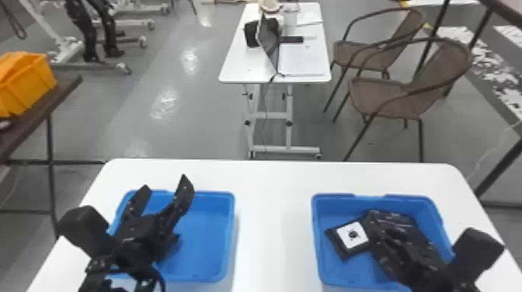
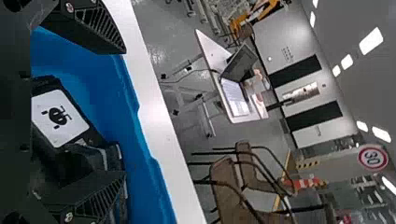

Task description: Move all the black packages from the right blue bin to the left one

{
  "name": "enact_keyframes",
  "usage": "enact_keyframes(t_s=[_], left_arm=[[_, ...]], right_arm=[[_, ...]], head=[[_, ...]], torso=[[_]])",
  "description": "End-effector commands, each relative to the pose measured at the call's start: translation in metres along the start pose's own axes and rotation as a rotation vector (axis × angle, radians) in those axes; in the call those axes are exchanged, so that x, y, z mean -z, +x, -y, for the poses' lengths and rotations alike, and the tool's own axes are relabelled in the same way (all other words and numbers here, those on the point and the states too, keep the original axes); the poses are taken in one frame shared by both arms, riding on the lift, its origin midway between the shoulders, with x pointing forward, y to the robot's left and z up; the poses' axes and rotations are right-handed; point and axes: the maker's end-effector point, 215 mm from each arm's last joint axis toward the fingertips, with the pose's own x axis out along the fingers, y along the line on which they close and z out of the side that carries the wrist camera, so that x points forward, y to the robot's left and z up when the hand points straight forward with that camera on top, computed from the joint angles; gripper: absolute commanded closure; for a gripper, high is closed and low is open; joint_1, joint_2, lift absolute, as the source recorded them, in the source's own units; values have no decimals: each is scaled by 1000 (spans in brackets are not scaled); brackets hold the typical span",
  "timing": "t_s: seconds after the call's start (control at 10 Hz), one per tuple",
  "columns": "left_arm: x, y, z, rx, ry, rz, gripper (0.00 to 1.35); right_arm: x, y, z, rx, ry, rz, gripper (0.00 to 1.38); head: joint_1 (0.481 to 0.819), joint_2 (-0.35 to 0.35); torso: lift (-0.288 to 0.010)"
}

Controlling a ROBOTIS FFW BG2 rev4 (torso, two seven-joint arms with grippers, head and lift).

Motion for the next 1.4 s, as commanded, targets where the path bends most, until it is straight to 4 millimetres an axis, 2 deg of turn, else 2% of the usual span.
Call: enact_keyframes(t_s=[0.0, 0.2, 0.3, 0.5, 0.7, 0.9, 1.1, 1.3], left_arm=[[1, 1, 2, 10, 4, -12, 228], [4, 1, 4, 11, 3, -19, 228], [4, 0, 3, 12, 5, -23, 228], [6, 2, 6, 26, 13, -33, 228], [7, 3, 7, 33, 16, -37, 228], [6, 4, 9, 42, 16, -39, 228], [5, 5, 11, 50, 18, -37, 229], [5, 5, 10, 51, 19, -38, 229]], right_arm=[[6, 0, 11, 33, 119, 2, 94], [3, 3, 32, 104, 267, 24, 94], [1, 6, 48, 141, 300, 29, 94], [-10, 14, 81, 198, 330, 43, 94], [-13, 22, 100, 239, 352, 26, 94], [-5, 39, 98, 224, 364, -27, 96], [1, 48, 75, 199, 364, -49, 96], [20, 51, 63, 207, 416, -77, 96]], head=[[695, 52], [695, 28], [695, 14], [695, -16], [695, -61], [695, -77], [695, -68], [695, -48]], torso=[[-40], [-40], [-40], [-40], [-40], [-40], [-40], [-40]])
